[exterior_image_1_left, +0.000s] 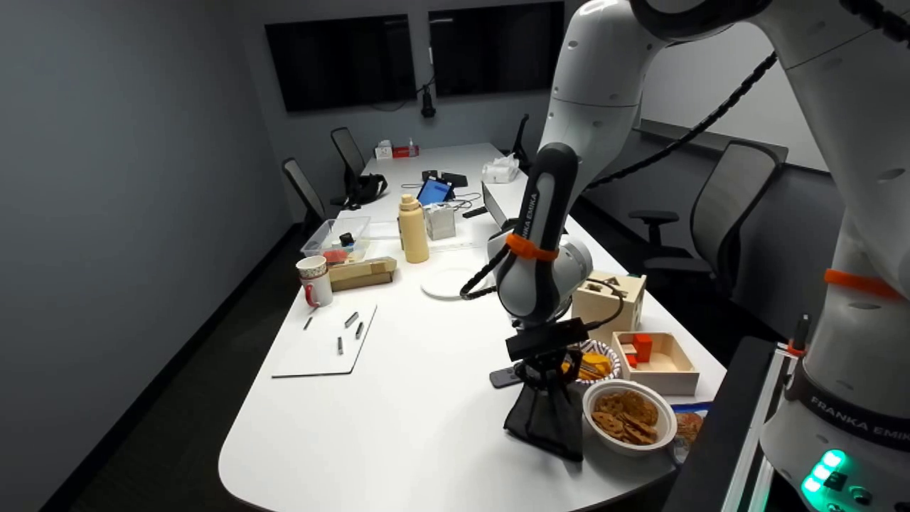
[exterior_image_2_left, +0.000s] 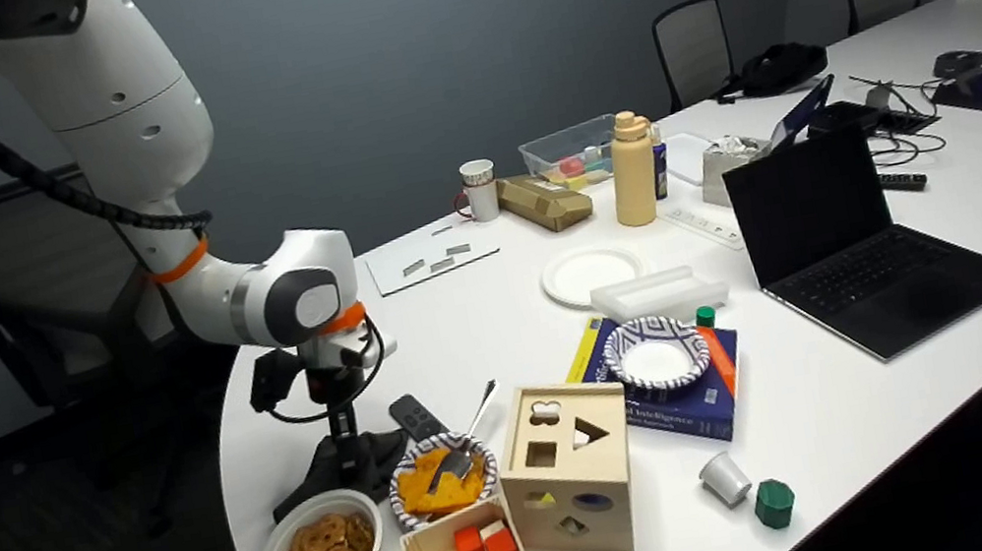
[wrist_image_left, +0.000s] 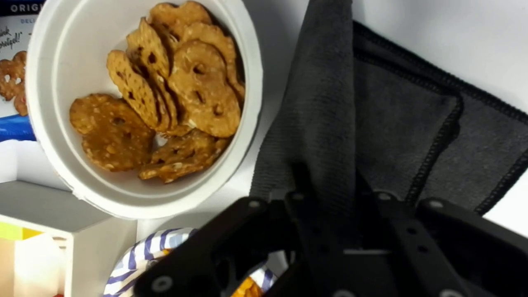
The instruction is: Wipe the table with the black cloth
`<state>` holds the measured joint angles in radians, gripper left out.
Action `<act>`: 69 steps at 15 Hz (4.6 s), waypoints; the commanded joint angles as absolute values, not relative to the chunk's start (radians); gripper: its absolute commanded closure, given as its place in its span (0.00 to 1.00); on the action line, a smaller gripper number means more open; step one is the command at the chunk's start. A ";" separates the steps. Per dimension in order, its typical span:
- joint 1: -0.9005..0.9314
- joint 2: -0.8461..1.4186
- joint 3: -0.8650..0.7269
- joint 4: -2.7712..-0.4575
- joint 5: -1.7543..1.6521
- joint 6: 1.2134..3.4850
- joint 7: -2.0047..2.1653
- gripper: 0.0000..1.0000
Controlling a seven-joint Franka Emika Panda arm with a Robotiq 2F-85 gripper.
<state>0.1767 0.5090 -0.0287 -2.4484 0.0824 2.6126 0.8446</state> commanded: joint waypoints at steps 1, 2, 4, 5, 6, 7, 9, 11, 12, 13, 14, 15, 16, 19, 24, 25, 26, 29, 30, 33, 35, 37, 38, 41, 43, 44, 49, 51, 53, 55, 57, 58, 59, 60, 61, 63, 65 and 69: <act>0.216 0.513 -0.056 -2.414 0.067 2.563 0.859 1.00; 0.220 0.510 -0.058 -2.409 0.065 2.553 0.860 1.00; 0.224 0.495 -0.048 -2.401 0.064 2.559 0.840 0.99; 0.226 0.486 -0.043 -2.396 0.065 2.563 0.832 0.99; 0.235 0.468 -0.041 -2.397 0.058 2.575 0.826 0.99; 0.244 0.452 -0.042 -2.397 0.050 2.582 0.824 0.99; 0.279 0.400 -0.062 -2.407 0.013 2.604 0.859 0.99; 0.303 0.355 -0.089 -2.419 -0.032 2.671 0.895 0.99; 0.313 0.343 -0.110 -2.417 -0.061 2.713 0.916 0.99; 0.314 0.337 -0.125 -2.411 -0.082 2.750 0.929 0.99; 0.320 0.342 -0.150 -2.395 -0.111 2.776 0.952 0.99; 0.322 0.346 -0.171 -2.384 -0.133 2.803 0.968 0.99; 0.323 0.359 -0.198 -2.367 -0.155 2.823 0.989 0.99; 0.307 0.411 -0.247 -2.304 -0.177 2.843 0.999 0.99; 0.254 0.556 -0.242 -2.140 -0.125 2.793 0.942 0.99; 0.238 0.591 -0.229 -2.107 -0.110 2.779 0.925 0.99; 0.233 0.627 -0.228 -2.074 -0.106 2.756 0.923 0.99; 0.201 0.725 -0.206 -1.995 -0.085 2.686 0.892 0.99; 0.196 0.750 -0.205 -1.974 -0.080 2.662 0.887 0.99; 0.187 0.807 -0.204 -1.920 -0.066 2.590 0.874 0.99; 0.205 0.823 -0.229 -1.898 -0.072 2.531 0.905 0.99; 0.222 0.829 -0.255 -1.878 -0.083 2.473 0.948 0.99; 0.226 0.832 -0.263 -1.866 -0.089 2.446 0.969 0.99; 0.204 0.864 -0.253 -1.820 -0.089 2.447 0.987 0.99; 0.181 0.893 -0.233 -1.786 -0.074 2.482 0.971 0.99; 0.169 0.905 -0.222 -1.772 -0.064 2.505 0.964 0.99; 0.087 0.941 -0.123 -1.703 0.021 2.641 0.865 0.99; 0.054 0.951 -0.064 -1.681 0.065 2.705 0.784 0.99; 0.012 0.970 0.011 -1.656 0.113 2.731 0.675 0.99; -0.030 0.991 0.086 -1.639 0.169 2.715 0.558 0.99; -0.066 1.001 0.141 -1.638 0.225 2.663 0.449 0.99; -0.082 0.998 0.162 -1.648 0.253 2.648 0.396 0.99; -0.096 0.992 0.173 -1.657 0.274 2.616 0.351 0.99; -0.099 0.976 0.169 -1.675 0.286 2.570 0.331 0.99; -0.089 0.962 0.147 -1.685 0.291 2.518 0.334 0.99; -0.062 0.933 0.097 -1.705 0.291 2.431 0.365 0.99; -0.030 0.917 0.045 -1.714 0.278 2.357 0.422 0.99; 0.028 0.914 -0.048 -1.714 0.254 2.249 0.538 0.99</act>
